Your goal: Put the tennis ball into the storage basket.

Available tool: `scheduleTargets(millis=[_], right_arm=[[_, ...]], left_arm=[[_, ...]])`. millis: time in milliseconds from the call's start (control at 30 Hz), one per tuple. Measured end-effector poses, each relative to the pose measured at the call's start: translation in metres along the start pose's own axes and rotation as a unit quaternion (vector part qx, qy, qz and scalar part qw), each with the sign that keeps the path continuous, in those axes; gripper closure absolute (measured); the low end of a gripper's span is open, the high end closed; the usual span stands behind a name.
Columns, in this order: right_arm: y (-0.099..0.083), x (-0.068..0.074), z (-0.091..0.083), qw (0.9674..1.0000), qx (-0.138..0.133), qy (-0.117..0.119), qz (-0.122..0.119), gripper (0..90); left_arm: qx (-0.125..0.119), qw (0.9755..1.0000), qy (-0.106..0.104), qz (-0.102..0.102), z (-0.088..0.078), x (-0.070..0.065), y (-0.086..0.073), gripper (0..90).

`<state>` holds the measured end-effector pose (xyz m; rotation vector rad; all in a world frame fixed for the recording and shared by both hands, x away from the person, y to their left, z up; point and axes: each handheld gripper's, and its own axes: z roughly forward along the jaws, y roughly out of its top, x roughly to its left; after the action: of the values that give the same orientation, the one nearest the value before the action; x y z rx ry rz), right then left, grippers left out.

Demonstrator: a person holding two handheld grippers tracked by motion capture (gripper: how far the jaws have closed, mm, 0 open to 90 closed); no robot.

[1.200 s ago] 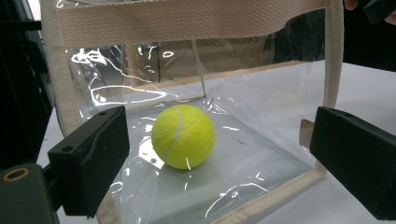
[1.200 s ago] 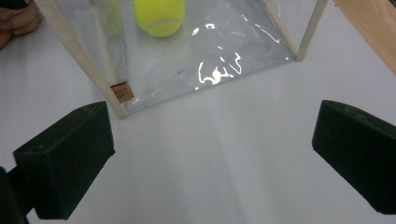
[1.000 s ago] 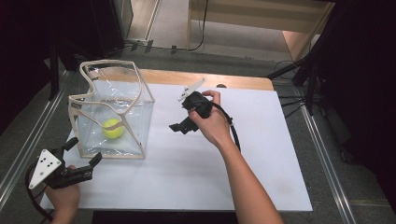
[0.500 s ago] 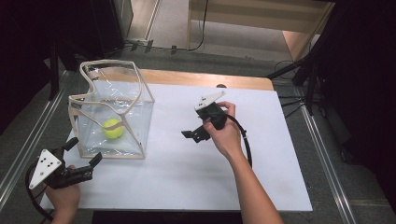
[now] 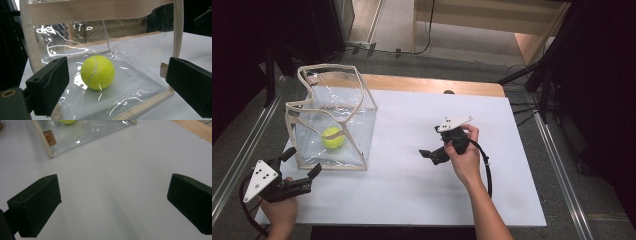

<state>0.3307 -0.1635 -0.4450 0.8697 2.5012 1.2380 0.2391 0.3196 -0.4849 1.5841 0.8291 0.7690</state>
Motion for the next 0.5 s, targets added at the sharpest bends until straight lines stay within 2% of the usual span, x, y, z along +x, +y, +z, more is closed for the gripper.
scheduleTargets(millis=[500], right_arm=[[-0.042,-0.002,-0.015,0.9981,-0.044,-0.038,0.022,0.0]], left_arm=[[0.002,1.0,0.0,0.003,0.0,0.0,0.0,5.4]])
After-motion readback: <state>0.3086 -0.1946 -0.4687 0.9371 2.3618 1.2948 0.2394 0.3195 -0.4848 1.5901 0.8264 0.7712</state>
